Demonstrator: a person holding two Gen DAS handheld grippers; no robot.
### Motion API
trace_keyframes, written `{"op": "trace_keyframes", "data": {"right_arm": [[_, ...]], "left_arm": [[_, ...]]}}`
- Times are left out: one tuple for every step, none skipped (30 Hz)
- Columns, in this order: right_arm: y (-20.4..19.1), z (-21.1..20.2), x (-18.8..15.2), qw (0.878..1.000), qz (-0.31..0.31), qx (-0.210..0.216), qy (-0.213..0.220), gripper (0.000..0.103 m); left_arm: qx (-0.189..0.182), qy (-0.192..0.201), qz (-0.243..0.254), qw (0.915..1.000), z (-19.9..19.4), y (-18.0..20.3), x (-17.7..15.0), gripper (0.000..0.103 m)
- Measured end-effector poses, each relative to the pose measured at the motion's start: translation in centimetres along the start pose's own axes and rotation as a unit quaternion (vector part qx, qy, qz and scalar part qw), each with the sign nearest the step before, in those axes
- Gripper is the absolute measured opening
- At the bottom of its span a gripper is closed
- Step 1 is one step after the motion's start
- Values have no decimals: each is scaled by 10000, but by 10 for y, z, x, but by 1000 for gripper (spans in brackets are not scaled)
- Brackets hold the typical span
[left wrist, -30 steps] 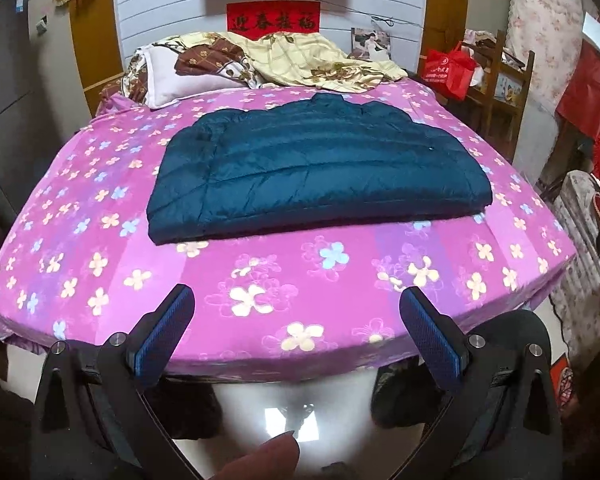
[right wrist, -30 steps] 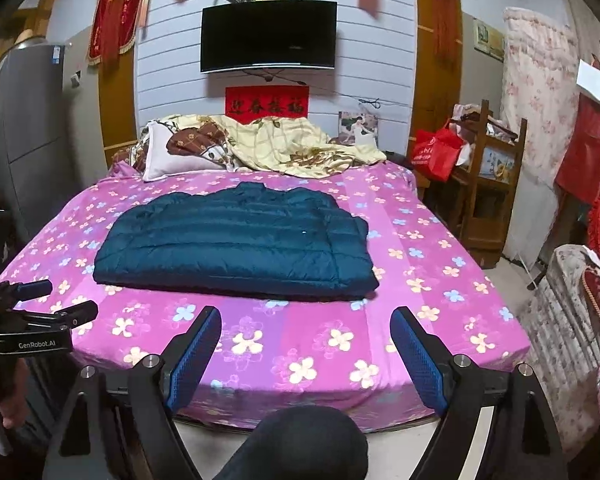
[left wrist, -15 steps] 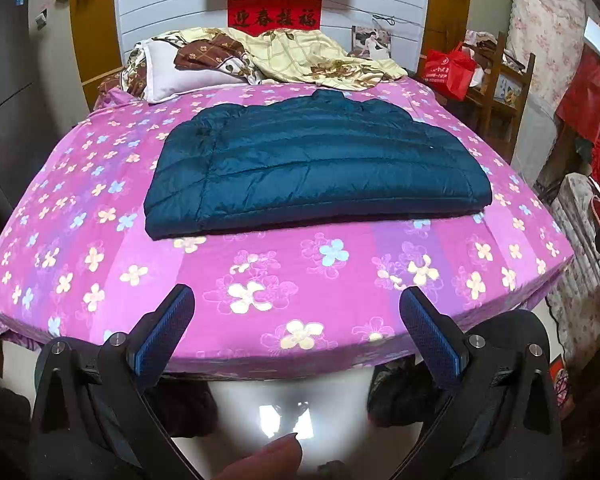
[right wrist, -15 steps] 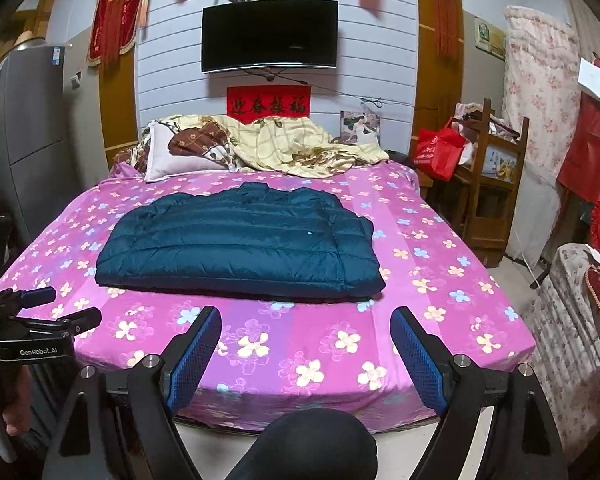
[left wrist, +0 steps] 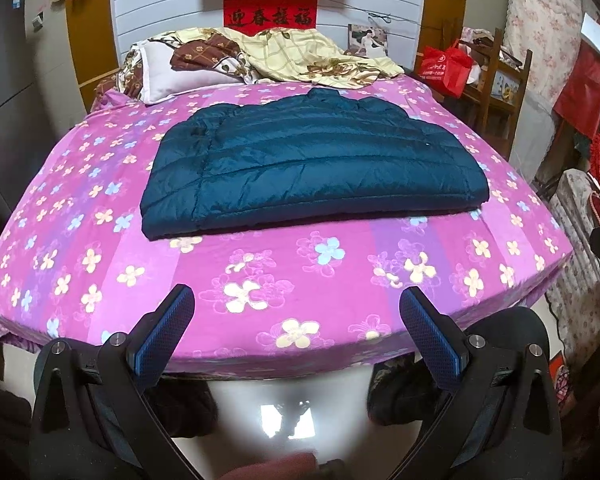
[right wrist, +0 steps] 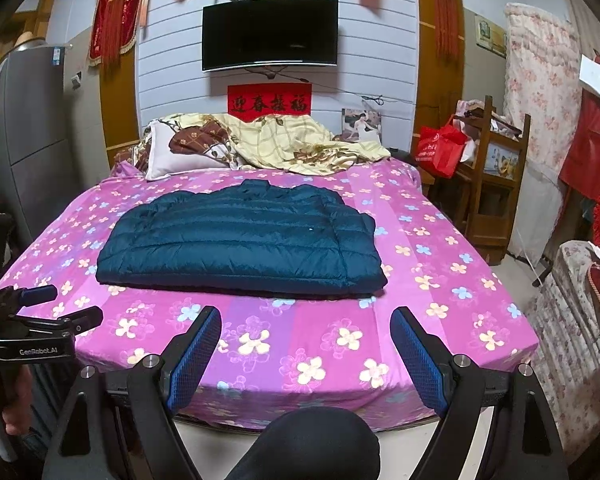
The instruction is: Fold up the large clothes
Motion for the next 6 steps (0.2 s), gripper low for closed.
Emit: {"op": "trace_keyframes", "data": {"right_arm": [[0, -1, -1, 10000, 7, 8, 9, 84], [0, -1, -1, 10000, 3, 10, 15, 84], [1, -1, -1, 10000, 2, 5, 10, 84], [1, -2, -1, 10000, 0, 4, 12, 84], [1, -2, -1, 10000, -8, 3, 19, 84], [1, -2, -1, 10000, -7, 5, 15, 84]], "left_arm": [[-31, -1, 10, 10000, -1, 1, -1, 103], [-57, 17, 17, 10000, -1, 1, 0, 103], [-55, 43, 23, 10000, -2, 2, 0, 103], [-32, 79, 44, 10000, -3, 2, 0, 103], [-38, 90, 61, 9999, -3, 3, 0, 103], [-72, 89, 66, 9999, -3, 3, 0, 103]]}}
Point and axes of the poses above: each gripper's, at about its wrist camera, not at the fingertips, and z roughly the way its jaws point, y to its right, x to its top, the point moved 9 cm from there along z, roughly the way its jaws point, and after that the axes turned 10 degrees about x, right-handed, at the moved point
